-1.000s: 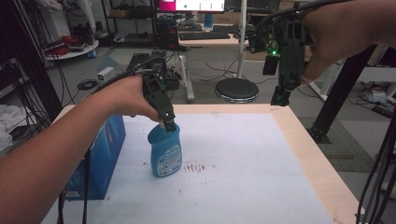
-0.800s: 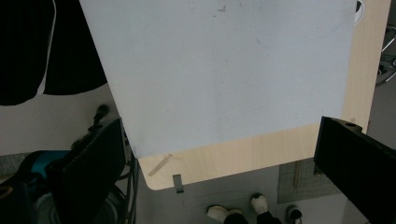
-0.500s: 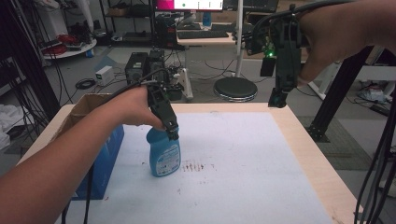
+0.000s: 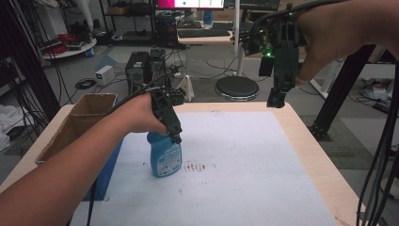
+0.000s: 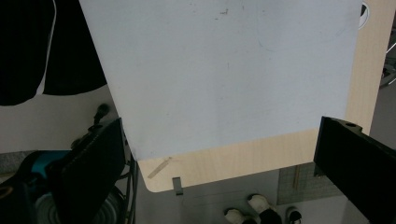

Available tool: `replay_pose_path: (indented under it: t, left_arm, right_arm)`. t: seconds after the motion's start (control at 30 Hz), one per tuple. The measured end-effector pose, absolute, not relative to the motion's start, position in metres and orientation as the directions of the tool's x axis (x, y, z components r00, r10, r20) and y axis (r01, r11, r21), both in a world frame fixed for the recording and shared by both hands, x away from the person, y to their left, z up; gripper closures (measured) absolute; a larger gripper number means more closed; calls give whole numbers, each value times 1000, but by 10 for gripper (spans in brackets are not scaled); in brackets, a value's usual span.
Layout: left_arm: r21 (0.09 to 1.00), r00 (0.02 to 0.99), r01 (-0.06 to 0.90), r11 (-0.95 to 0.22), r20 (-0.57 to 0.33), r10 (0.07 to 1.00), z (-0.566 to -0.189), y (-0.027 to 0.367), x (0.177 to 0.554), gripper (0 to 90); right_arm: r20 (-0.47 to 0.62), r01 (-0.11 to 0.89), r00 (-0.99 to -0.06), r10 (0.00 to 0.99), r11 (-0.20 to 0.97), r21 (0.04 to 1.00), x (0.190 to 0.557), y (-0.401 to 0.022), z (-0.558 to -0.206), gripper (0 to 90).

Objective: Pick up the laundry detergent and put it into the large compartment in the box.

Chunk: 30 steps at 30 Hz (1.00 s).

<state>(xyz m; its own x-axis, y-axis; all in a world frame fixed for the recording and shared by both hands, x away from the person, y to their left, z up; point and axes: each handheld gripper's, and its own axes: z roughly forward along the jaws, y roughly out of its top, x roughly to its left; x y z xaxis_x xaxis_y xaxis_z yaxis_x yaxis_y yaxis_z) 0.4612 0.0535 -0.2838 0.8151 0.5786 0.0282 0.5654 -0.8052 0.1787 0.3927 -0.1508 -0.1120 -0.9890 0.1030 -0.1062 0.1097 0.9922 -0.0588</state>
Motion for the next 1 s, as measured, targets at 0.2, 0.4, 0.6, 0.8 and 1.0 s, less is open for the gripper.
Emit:
replay_pose_path:
  t: [0.2, 0.4, 0.6, 0.8, 1.0]
  left_arm:
    - [173, 803, 582, -795, 32, 595, -290, 54, 462, 18]
    - [167, 795, 591, -790, 49, 605, -293, 52, 460, 18]
    - [157, 792, 595, -788, 57, 608, -296, 52, 460, 18]
    - [153, 787, 598, -787, 71, 612, -299, 50, 459, 24]
    - [139, 784, 604, -785, 77, 616, -297, 52, 459, 92]
  right_arm:
    - [-108, 110, -989, 104, 992, -59, 393, -151, -112, 15]
    - [-107, 114, -988, 108, 992, -56, 393, -152, -113, 15]
    - [-106, 114, -989, 107, 992, -54, 393, -151, -114, 15]
    - [-107, 111, -989, 105, 992, -53, 393, -151, -114, 15]
    - [-107, 106, -989, 100, 993, -55, 394, -150, -115, 15]
